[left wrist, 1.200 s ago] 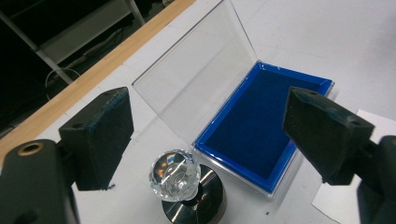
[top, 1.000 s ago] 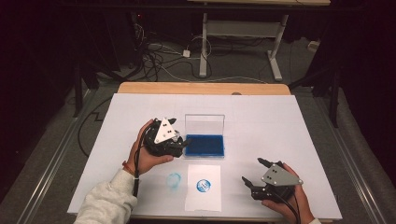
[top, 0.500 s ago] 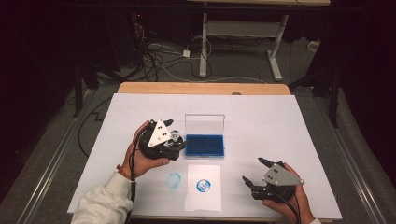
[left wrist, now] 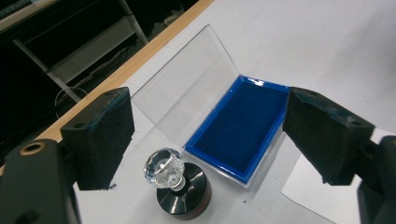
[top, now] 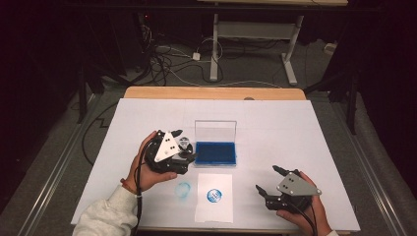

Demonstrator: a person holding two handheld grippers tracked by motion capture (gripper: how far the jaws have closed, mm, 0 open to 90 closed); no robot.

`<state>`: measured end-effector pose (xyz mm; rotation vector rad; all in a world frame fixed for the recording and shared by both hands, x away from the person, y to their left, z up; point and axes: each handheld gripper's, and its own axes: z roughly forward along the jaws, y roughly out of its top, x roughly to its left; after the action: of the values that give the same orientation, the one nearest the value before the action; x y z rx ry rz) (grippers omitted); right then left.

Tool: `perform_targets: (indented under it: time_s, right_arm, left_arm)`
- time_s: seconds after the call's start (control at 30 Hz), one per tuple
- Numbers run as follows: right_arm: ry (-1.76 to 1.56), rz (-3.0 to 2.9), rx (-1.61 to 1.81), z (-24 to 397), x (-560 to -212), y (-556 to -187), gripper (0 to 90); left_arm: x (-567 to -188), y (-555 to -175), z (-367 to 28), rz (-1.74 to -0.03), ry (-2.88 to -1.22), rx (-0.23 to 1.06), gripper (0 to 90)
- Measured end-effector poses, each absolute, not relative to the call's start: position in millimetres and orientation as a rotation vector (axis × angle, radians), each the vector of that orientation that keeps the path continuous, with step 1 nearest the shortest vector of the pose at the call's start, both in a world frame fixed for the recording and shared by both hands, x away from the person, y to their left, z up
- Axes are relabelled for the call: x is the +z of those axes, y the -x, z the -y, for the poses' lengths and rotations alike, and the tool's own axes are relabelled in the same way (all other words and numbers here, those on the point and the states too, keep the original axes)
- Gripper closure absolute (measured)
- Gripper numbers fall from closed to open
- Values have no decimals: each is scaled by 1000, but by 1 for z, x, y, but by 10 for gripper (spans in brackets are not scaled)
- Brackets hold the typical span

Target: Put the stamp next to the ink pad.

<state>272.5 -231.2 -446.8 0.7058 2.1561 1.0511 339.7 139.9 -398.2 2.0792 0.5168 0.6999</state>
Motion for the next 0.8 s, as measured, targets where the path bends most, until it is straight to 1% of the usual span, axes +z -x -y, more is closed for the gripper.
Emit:
perform_targets:
  time_s: [0.33,0.8]
  right_arm:
    - [-709,-2151,1051,232,-446,-272,217]
    - [-713,-2140,1054,232,-446,-272,217]
  left_arm:
    - [-397,-330,-143,-485,-2075,699,159]
    - [-398,-315,-152,-463,-2066,735,158]
